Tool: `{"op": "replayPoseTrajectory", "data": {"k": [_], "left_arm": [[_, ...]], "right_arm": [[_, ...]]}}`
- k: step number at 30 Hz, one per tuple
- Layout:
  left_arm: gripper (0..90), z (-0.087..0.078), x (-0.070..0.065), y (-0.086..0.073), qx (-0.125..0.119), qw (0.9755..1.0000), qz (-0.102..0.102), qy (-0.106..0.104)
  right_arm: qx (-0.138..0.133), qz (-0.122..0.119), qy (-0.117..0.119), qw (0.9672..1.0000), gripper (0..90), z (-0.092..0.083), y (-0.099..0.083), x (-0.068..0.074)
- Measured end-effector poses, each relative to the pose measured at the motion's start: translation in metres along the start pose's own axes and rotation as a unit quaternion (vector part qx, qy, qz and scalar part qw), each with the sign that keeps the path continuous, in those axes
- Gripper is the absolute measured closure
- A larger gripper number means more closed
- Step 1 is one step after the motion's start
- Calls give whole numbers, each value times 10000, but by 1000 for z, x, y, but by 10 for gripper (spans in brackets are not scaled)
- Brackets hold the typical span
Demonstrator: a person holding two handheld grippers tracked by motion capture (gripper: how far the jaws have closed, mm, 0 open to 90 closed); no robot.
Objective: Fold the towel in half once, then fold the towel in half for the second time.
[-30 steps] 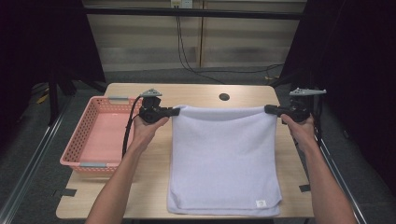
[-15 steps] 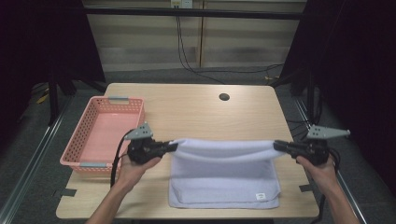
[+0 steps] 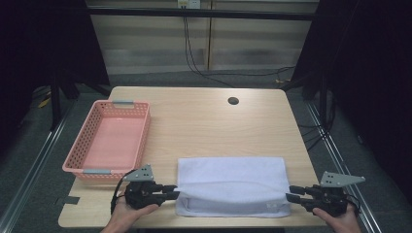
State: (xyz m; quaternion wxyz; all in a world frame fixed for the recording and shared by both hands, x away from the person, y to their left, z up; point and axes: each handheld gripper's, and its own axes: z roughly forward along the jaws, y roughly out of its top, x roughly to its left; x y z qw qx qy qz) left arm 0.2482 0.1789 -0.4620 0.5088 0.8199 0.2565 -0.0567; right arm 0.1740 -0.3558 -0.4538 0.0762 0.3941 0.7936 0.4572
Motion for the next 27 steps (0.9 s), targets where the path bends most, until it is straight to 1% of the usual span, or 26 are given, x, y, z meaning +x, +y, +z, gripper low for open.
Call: {"op": "replayPoseTrajectory", "data": {"k": [1,2,3,4,5,6,7,8,9,11,12,14,15,16,17,18,19,20,21,22,23,24,25,27], "left_arm": [[607,-1,4,2,-66,9999,-39,125],[578,0,7,4,-154,9997,-53,157],[579,2,11,7,-189,9995,-64,225],[578,6,14,10,-118,9990,-108,419],[581,12,16,14,-34,9985,-182,519],[597,18,19,17,75,9985,-173,513],[603,26,22,20,248,9983,-125,503],[614,35,25,21,423,9975,-78,559],[634,42,28,21,541,9966,-100,608],[615,52,31,20,790,9953,-101,543],[602,55,32,19,842,9946,-23,605],[581,60,35,17,938,9932,4,696],[576,62,38,16,966,9926,30,737],[575,64,40,16,966,9927,9,716],[575,65,43,16,909,9933,-39,708],[576,67,44,17,881,9936,-70,706],[576,69,45,18,892,9933,-34,733],[576,72,45,19,888,9933,1,743],[575,74,47,21,868,9934,-62,752],[562,76,48,23,854,9936,-116,734],[541,79,47,24,859,9933,-77,765],[534,82,47,25,844,9935,-77,765],[529,83,46,27,867,9933,-69,767],[519,86,47,30,814,9941,-157,698]], "right_arm": [[-56,27,-79,9999,541,0,2,-2],[-117,68,-99,9999,540,1,5,-4],[-158,66,-115,9998,540,3,9,-6],[-176,82,-157,9997,541,6,11,-8],[-155,111,-158,9997,549,10,14,-10],[-85,89,-134,9998,556,16,16,-11],[-6,102,-151,9998,561,23,17,-12],[101,138,-191,9997,560,30,18,-14],[170,158,-207,9995,553,38,18,-16],[354,180,-264,9989,538,50,18,-19],[465,181,-266,9984,528,54,17,-19],[627,204,-337,9973,516,62,16,-20],[732,130,-544,9958,497,65,14,-20],[791,107,-566,9952,496,67,14,-21],[798,169,-596,9949,501,68,13,-23],[758,155,-707,9945,492,68,14,-24],[783,99,-733,9942,496,70,14,-26],[862,73,-821,9929,523,72,15,-28],[884,65,-866,9923,536,75,14,-29],[878,47,-900,9921,555,75,15,-32],[874,44,-1017,9910,600,74,15,-35],[836,28,-1087,9905,606,73,15,-39],[797,89,-1045,9913,634,72,15,-45],[750,159,-1064,9914,646,69,15,-55]]}}
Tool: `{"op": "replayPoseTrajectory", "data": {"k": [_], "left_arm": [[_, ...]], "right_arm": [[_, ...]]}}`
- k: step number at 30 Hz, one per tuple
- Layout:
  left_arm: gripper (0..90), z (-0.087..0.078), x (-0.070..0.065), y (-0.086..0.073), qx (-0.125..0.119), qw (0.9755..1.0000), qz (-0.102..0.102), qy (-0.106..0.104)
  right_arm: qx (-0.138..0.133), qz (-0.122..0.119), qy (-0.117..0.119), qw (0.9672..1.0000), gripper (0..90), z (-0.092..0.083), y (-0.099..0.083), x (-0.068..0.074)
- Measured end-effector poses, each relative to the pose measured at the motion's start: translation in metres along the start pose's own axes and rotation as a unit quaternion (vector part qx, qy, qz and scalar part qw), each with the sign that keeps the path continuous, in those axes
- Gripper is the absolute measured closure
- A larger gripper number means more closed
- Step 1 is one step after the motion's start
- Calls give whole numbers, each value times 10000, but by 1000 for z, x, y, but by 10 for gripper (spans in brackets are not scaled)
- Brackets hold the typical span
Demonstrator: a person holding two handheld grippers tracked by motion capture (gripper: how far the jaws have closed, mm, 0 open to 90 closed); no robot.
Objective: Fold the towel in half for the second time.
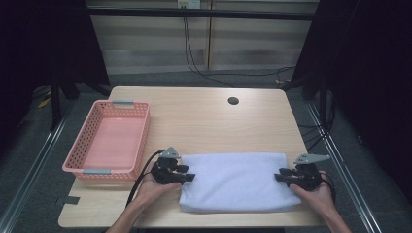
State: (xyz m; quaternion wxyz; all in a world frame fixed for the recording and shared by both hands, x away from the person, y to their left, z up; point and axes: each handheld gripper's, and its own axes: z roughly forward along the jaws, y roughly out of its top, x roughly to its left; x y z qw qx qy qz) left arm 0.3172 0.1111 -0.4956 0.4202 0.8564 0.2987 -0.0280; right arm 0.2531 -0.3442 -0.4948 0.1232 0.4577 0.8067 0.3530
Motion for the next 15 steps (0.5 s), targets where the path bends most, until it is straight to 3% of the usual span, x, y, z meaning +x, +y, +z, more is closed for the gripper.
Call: {"op": "replayPoseTrajectory", "data": {"k": [3,5,6,11,12,13,15], "left_arm": [[482,-1,-1,8,-23,10000,32,74],[463,-8,1,14,-228,9997,-46,66],[463,-11,4,16,-302,9995,-79,95],[430,-13,22,26,-372,9986,-316,223],[421,-11,25,27,-333,9985,-291,320],[417,-11,28,29,-320,9989,-207,290],[487,-11,32,30,-459,9985,-179,240]], "right_arm": [[-39,119,-61,9999,534,-3,2,-3],[-235,3,-39,9997,494,-11,4,11],[-235,3,-39,9997,494,-11,4,11],[-477,-285,481,9973,468,-20,13,52],[-521,-307,632,9962,462,-19,16,61],[-514,-354,733,9954,452,-17,19,70],[-472,-556,897,9933,443,-10,27,88]]}}
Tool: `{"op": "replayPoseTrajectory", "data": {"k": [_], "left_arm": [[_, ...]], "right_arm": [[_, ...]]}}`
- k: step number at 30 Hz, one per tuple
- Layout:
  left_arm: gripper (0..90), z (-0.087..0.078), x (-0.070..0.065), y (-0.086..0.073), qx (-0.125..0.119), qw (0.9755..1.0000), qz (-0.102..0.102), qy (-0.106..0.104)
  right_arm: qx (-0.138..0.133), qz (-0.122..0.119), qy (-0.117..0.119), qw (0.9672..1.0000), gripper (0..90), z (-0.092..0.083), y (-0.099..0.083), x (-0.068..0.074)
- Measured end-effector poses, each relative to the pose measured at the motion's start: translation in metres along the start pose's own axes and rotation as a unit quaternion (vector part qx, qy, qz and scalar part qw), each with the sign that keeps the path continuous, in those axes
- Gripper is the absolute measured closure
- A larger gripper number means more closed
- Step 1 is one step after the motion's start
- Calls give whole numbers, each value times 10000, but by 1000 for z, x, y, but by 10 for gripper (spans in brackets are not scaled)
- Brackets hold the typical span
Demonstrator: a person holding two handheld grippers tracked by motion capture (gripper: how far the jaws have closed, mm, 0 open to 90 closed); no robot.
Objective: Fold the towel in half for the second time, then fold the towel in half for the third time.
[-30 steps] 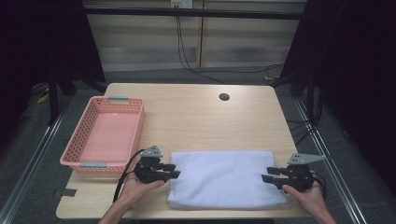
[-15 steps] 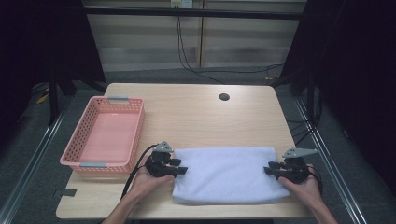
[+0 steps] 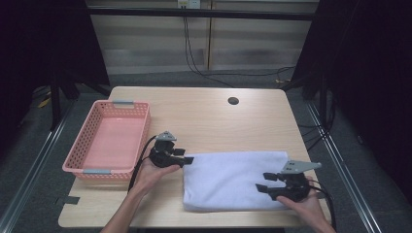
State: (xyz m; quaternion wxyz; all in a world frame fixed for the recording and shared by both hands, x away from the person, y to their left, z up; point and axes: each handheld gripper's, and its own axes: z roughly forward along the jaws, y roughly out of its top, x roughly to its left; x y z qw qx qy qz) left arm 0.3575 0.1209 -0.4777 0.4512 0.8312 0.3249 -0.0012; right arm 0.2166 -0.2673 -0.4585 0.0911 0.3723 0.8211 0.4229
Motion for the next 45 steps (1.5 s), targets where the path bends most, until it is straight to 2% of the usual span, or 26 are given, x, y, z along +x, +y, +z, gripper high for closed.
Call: {"op": "replayPoseTrajectory", "data": {"k": [2,4,6,8,10,14,16,17,18,20,22,23,25,28,30,31,34,35,37,38,40,42,43,45], "left_arm": [[452,2,2,3,138,9998,40,98],[432,2,5,5,69,9999,-68,80],[430,3,7,6,29,9999,-73,105],[425,6,9,6,75,9998,-73,142],[416,8,11,7,104,9997,-116,169],[408,13,11,9,145,9998,-67,137],[404,16,11,10,173,9997,-115,154],[401,16,10,10,240,9996,-48,148],[401,17,9,9,237,9996,-71,133],[396,17,10,9,232,9996,-86,130],[392,18,13,8,242,9995,-133,168],[389,18,14,7,260,9994,-153,180],[382,18,18,5,268,9992,-204,212],[359,18,22,2,263,9987,-318,284],[353,19,22,1,293,9986,-325,298],[352,21,21,0,308,9986,-319,285],[370,29,15,-2,511,9983,-194,209],[429,30,12,-3,501,9986,-62,173],[565,32,8,-3,572,9984,-26,31],[685,32,7,-4,549,9985,-11,-7],[797,30,8,-3,380,9989,-222,-135],[815,22,11,1,96,9979,-487,-404],[816,17,12,4,19,9976,-522,-446],[819,6,10,11,-122,9977,-526,-410]], "right_arm": [[58,-189,249,9995,438,15,10,17],[167,-372,491,9980,432,33,19,34],[313,-514,717,9956,428,53,28,48],[368,-530,984,9931,427,72,36,57],[434,-630,1137,9906,427,87,45,67],[463,-748,1486,9850,421,111,60,86],[483,-755,1639,9824,417,123,63,94],[534,-810,1674,9811,407,129,65,98],[570,-898,1640,9807,386,133,65,102],[621,-855,1808,9778,376,141,66,107],[788,-1055,1664,9772,366,147,65,112],[811,-1063,1695,9764,366,150,65,112],[902,-1136,1604,9763,370,155,62,113],[819,-1373,1504,9756,377,157,56,115],[749,-1584,1342,9753,381,156,52,120],[727,-1756,1229,9740,384,155,50,122],[641,-1944,967,9740,453,154,46,127],[594,-1999,894,9739,487,154,45,127],[585,-1982,794,9752,579,153,45,126],[592,-1981,693,9759,643,153,46,126],[634,-1839,588,9791,746,153,50,124],[657,-1681,661,9813,776,150,56,120],[604,-1527,728,9837,777,146,59,119],[386,-1392,817,9861,782,135,69,117]]}}
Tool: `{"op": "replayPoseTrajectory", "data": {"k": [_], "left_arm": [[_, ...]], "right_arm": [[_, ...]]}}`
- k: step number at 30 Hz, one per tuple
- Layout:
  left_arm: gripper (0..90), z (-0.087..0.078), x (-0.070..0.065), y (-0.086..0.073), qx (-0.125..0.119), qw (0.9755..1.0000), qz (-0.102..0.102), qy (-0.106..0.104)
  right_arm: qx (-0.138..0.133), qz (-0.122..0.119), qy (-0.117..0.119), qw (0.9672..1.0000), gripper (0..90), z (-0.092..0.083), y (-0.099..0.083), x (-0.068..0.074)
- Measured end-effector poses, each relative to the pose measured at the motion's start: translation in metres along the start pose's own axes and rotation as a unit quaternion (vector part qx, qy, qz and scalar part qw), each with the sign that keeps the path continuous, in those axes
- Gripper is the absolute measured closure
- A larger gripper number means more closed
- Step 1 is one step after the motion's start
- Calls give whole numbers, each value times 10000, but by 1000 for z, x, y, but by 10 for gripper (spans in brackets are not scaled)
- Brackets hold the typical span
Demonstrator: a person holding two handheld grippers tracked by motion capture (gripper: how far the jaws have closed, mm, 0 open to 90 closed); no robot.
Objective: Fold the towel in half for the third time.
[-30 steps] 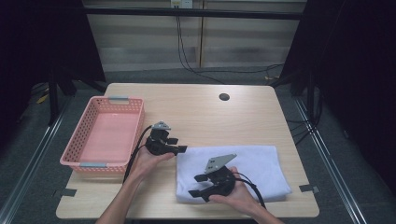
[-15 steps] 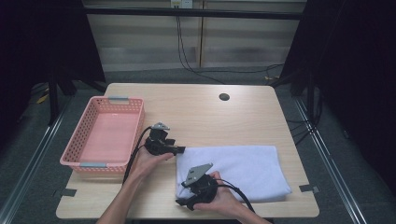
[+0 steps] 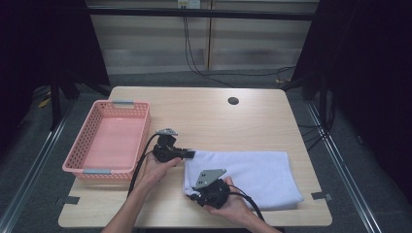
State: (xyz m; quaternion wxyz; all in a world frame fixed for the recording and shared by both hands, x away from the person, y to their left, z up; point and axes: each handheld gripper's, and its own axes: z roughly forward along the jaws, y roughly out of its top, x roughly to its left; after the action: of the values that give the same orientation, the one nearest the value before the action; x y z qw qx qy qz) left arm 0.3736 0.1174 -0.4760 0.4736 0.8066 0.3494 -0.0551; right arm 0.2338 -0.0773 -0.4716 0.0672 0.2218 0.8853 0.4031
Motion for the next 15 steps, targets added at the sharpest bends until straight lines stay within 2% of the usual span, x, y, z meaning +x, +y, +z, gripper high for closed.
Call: {"op": "replayPoseTrajectory", "data": {"k": [1,3,4,6,7,10,11,12,15], "left_arm": [[820,-7,-1,3,-114,9999,-2,-5],[820,-22,-5,7,-401,9990,-170,24],[820,-31,-7,8,-511,9986,-150,-8],[819,-49,-10,11,-492,9985,-165,160],[819,-58,-12,12,-558,9981,-211,171],[819,-87,-14,18,-716,9968,-171,313],[818,-92,-15,21,-820,9959,-238,309],[819,-96,-16,23,-857,9955,-222,328],[817,-88,-22,31,-816,9960,-174,323]], "right_arm": [[-116,156,69,9998,783,-6,5,-2],[-418,289,188,9985,783,-17,17,-3],[-504,312,240,9980,783,-20,24,-2],[-675,267,362,9967,783,-23,36,3],[-764,237,417,9959,783,-23,43,7],[-1004,196,584,9930,783,-19,66,16],[-1107,180,607,9918,783,-19,74,19],[-1214,229,656,9902,783,-19,81,21],[-1443,254,553,9877,783,-23,88,24]]}}
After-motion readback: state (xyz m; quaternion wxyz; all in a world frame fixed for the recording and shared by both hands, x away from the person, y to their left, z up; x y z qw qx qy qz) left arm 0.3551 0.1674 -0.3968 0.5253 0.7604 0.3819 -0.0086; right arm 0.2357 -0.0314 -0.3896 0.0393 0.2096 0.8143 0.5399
